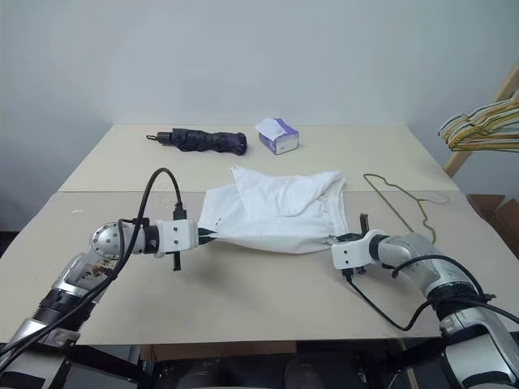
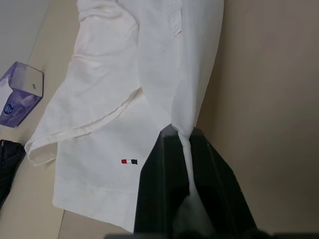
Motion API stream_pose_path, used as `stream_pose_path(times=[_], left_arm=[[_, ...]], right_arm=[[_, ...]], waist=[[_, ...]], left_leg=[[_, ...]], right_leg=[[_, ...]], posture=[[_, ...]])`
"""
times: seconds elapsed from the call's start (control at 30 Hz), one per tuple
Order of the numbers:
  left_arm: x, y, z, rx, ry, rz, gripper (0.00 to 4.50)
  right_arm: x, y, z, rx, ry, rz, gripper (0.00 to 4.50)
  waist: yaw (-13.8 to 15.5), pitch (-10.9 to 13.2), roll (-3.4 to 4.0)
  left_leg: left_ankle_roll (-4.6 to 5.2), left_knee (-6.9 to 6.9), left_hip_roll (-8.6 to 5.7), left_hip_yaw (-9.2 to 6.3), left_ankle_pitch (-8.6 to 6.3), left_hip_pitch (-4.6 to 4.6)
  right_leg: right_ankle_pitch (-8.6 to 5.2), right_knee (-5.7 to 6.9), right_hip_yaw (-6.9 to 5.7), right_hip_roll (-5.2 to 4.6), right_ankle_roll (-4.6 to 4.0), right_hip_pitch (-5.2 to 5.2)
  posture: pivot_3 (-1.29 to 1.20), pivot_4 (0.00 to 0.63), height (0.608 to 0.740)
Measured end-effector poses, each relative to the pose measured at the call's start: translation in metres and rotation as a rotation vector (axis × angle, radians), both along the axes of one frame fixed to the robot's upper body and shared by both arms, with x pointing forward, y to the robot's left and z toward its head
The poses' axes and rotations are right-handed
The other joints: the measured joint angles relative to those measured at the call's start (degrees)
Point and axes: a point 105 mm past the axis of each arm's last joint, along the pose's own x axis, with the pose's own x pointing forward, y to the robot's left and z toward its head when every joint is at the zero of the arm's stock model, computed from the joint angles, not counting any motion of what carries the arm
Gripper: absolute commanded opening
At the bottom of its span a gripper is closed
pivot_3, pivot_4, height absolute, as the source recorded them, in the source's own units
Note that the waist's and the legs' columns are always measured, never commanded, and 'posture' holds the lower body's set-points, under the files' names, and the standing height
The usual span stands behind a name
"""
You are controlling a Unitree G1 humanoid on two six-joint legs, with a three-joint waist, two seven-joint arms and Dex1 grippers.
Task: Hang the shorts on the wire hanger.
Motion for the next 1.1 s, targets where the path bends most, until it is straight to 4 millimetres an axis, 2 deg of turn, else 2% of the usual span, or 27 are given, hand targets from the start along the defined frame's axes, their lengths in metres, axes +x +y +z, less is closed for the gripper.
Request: stream_pose_path(times=[0.1,0.17,0.23,0.27,0.33,0.4,0.47,0.53,0.6,0.63,0.7,0.73,0.77,0.83,0.87,0.93,1.0,1.03,1.1], left_arm=[[-0.012,0.011,-0.002,0.069,0.038,-0.033,0.0],[-0.035,0.027,0.004,0.151,0.123,-0.106,0.0],[-0.047,0.032,0.019,0.166,0.158,-0.144,0.0],[-0.051,0.035,0.032,0.174,0.164,-0.158,0.0],[-0.056,0.037,0.045,0.202,0.168,-0.19,0.0],[-0.051,0.032,0.053,0.196,0.153,-0.208,0.0],[-0.028,0.015,0.067,0.113,0.069,-0.189,0.0],[0.006,-0.001,0.081,0.013,-0.034,-0.103,0.0],[0.061,-0.019,0.109,-0.132,-0.213,0.107,0.0],[0.085,-0.026,0.129,-0.202,-0.314,0.212,0.0],[0.109,-0.032,0.178,-0.316,-0.521,0.346,0.0],[0.116,-0.026,0.222,-0.429,-0.691,0.437,0.0],[0.111,-0.011,0.259,-0.523,-0.851,0.501,0.0],[0.102,0.005,0.286,-0.592,-0.979,0.54,0.0],[0.09,0.017,0.303,-0.623,-1.065,0.536,0.0],[0.074,0.024,0.316,-0.636,-1.124,0.492,0.0],[0.061,0.029,0.31,-0.618,-1.091,0.43,0.0],[0.058,0.033,0.299,-0.58,-1.04,0.407,0.0],[0.051,0.043,0.249,-0.46,-0.83,0.346,0.0]], right_arm=[[-0.02,0.003,0.003,0.007,0.037,0.036,0.03],[-0.049,0.009,0.013,0.029,0.127,0.078,0.03],[-0.068,0.013,0.029,0.042,0.206,0.111,0.03],[-0.078,0.015,0.045,0.055,0.245,0.127,0.03],[-0.081,0.018,0.074,0.085,0.257,0.14,0.03],[-0.068,0.024,0.095,0.156,0.23,0.114,0.03],[-0.041,0.033,0.114,0.24,0.15,0.084,0.03],[-0.007,0.041,0.13,0.318,0.035,0.024,0.03],[0.042,0.051,0.158,0.433,-0.163,-0.081,0.03],[0.062,0.057,0.177,0.481,-0.291,-0.127,0.03],[0.083,0.062,0.216,0.515,-0.542,-0.173,0.03],[0.089,0.057,0.249,0.529,-0.751,-0.201,0.03],[0.086,0.051,0.274,0.565,-0.916,-0.214,0.03],[0.08,0.044,0.289,0.606,-1.03,-0.222,0.03],[0.072,0.04,0.298,0.633,-1.106,-0.205,0.03],[0.058,0.04,0.304,0.64,-1.171,-0.147,0.03],[0.049,0.043,0.294,0.638,-1.156,-0.105,0.03],[0.046,0.043,0.283,0.628,-1.117,-0.092,0.03],[0.041,0.041,0.238,0.583,-0.963,-0.078,0.03]], waist=[[0.6,0.0,0.01],[1.0,0.1,0.16],[1.4,0.3,0.37],[1.6,0.3,0.42],[2.0,0.3,0.41],[2.2,0.4,0.21],[2.3,0.5,0.13],[2.4,0.5,0.08],[2.4,0.6,0.01],[2.4,0.6,-0.01],[2.5,0.6,0.0],[2.7,0.6,0.0],[2.7,0.6,0.0],[2.6,0.6,-0.01],[2.6,0.6,-0.01],[2.6,0.5,-0.01],[2.6,0.5,0.0],[2.5,0.5,0.01],[2.1,0.5,0.04]], left_leg=[[-0.01,-0.02,0.05,-0.03,-0.01,-0.09],[0.03,-0.06,0.11,0.0,-0.07,-0.16],[0.04,-0.06,0.08,0.02,-0.08,-0.18],[0.05,-0.05,0.05,0.07,-0.08,-0.08],[0.04,-0.04,0.08,0.13,-0.09,0.21],[-0.38,-0.04,0.13,0.23,-0.33,0.61],[-0.27,0.04,0.07,0.25,-0.23,0.69],[-0.13,0.11,0.02,0.23,0.03,0.68],[-0.09,0.11,0.0,0.18,0.43,0.6],[-0.09,0.1,-0.02,0.12,0.61,0.4],[0.19,0.1,-0.04,0.1,1.01,-0.6],[0.2,0.08,-0.14,0.07,1.06,-1.61],[0.03,-0.03,-0.18,0.06,1.15,-2.13],[-0.48,-0.22,-0.15,0.04,1.37,-2.39],[-0.62,-0.72,-0.18,0.08,1.38,-2.38],[-0.68,-0.93,-0.27,0.13,1.4,-2.4],[-0.77,-0.95,-0.25,0.14,1.34,-2.41],[-0.79,-0.95,-0.25,0.15,1.31,-2.41],[-0.72,-0.95,-0.22,0.14,1.26,-2.26]], right_leg=[[-0.01,0.02,-0.02,0.03,0.0,-0.1],[-0.02,0.05,-0.01,0.03,-0.01,-0.19],[-0.03,0.03,-0.03,-0.05,0.0,-0.19],[-0.03,0.03,-0.03,-0.08,0.01,-0.09],[-0.05,-0.02,-0.04,-0.08,0.0,0.08],[-0.31,-0.05,-0.08,-0.11,-0.3,0.1],[-0.01,-0.03,-0.08,-0.11,-0.2,0.15],[0.31,-0.01,-0.07,-0.09,-0.17,0.12],[0.57,0.02,-0.07,-0.04,-0.1,0.04],[0.68,0.04,-0.07,-0.04,0.0,-0.13],[1.16,0.2,-0.01,-0.05,0.07,-0.91],[1.16,0.53,0.13,-0.1,0.18,-2.06],[1.13,0.69,0.22,-0.1,0.21,-2.75],[1.1,1.02,0.2,-0.03,0.23,-3.1],[1.1,0.95,0.18,-0.05,0.23,-3.31],[1.1,0.97,0.05,-0.14,0.23,-3.55],[1.08,0.89,-0.06,-0.13,0.26,-3.53],[1.03,0.87,-0.07,-0.13,0.35,-3.47],[0.9,0.39,-0.11,-0.12,0.4,-2.98]], posture=[[0.0,0.0,0.74],[0.0,0.0,0.74],[0.0,0.0,0.74],[0.0,0.0,0.74],[-0.01,0.0,0.74],[-0.01,0.0,0.74],[-0.02,0.0,0.74],[-0.03,0.0,0.74],[-0.03,0.0,0.74],[-0.03,0.0,0.74],[-0.03,0.0,0.74],[-0.03,0.0,0.74],[-0.03,0.0,0.74],[-0.04,0.0,0.74],[-0.03,0.0,0.74],[-0.03,0.0,0.74],[-0.03,0.0,0.74],[-0.02,0.0,0.74],[-0.01,0.0,0.74]])
